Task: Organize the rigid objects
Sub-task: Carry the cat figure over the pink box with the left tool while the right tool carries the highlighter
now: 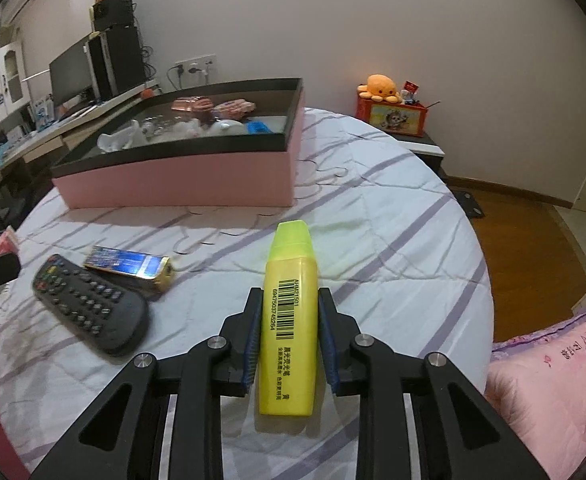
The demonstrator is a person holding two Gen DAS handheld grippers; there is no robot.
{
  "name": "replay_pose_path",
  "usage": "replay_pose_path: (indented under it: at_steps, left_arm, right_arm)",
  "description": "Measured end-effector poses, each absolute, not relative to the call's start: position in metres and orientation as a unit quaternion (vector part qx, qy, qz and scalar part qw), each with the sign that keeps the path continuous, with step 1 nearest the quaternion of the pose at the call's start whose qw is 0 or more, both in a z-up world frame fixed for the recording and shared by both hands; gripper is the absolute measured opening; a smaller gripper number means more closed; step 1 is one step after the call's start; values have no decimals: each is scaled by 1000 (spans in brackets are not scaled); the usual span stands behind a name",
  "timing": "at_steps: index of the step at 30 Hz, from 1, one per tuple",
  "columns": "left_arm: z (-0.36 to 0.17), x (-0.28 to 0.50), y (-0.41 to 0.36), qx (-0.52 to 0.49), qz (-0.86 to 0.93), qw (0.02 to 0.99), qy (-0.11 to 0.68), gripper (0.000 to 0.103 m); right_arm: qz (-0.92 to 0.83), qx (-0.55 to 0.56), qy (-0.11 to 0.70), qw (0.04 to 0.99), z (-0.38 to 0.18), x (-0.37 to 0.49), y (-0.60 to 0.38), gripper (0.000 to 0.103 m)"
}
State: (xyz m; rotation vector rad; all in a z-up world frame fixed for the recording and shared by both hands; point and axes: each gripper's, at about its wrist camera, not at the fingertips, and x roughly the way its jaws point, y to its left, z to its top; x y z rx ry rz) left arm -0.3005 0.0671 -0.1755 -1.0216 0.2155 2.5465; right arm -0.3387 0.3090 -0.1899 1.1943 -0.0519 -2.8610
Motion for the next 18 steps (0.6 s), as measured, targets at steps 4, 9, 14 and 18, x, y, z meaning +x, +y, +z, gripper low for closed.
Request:
replay_pose_path:
  at_steps: [4,9,14,18]
  left_arm:
    - [-169,-300,62,-356,911,195,76,49]
    - [-155,-305,57,-345,914,200,79,49]
    - [-128,-314,51,-319,922,200,90,49]
    - [-106,-326,50,-297,929,193,105,49]
  right_arm:
    - [-924,376,-35,50,-177,-333,304,26]
    - [-925,360,-71,100,-156,-334,302,26]
    - [-929,345,-53,120,-132,-340,295,26]
    - [-932,336,-33,131,-116,-351,292,26]
